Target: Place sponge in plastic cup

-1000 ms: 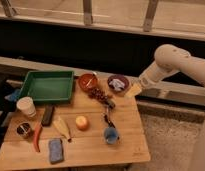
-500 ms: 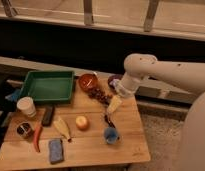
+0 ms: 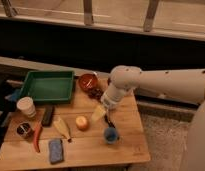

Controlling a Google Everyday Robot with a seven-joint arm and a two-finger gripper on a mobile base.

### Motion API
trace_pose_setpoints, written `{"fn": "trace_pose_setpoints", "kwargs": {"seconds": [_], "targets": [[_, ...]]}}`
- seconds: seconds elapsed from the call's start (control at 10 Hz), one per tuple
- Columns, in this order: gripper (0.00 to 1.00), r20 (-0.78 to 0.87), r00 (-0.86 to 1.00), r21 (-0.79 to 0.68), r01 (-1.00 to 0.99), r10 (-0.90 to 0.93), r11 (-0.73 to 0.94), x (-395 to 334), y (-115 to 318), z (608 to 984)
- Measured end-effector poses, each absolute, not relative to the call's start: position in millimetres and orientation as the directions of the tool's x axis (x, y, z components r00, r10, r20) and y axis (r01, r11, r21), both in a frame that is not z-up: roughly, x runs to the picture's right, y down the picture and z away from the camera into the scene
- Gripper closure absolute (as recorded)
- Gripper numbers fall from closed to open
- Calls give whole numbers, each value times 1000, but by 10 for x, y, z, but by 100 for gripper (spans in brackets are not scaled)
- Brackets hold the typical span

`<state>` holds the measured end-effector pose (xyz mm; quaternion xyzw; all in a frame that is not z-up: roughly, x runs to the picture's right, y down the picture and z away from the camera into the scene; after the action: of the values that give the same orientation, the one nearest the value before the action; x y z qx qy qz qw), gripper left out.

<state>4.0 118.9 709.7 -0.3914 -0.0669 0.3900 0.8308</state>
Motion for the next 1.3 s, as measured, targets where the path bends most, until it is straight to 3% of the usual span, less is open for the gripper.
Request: {"fn": "trace_pose_setpoints", "kwargs": {"seconds": [0.6, 1.3], "targets": [[20, -192, 632, -731, -603, 751, 321, -124, 1279, 7099], [20, -148, 648, -834, -488, 748, 258, -1308, 1815, 6834]]}}
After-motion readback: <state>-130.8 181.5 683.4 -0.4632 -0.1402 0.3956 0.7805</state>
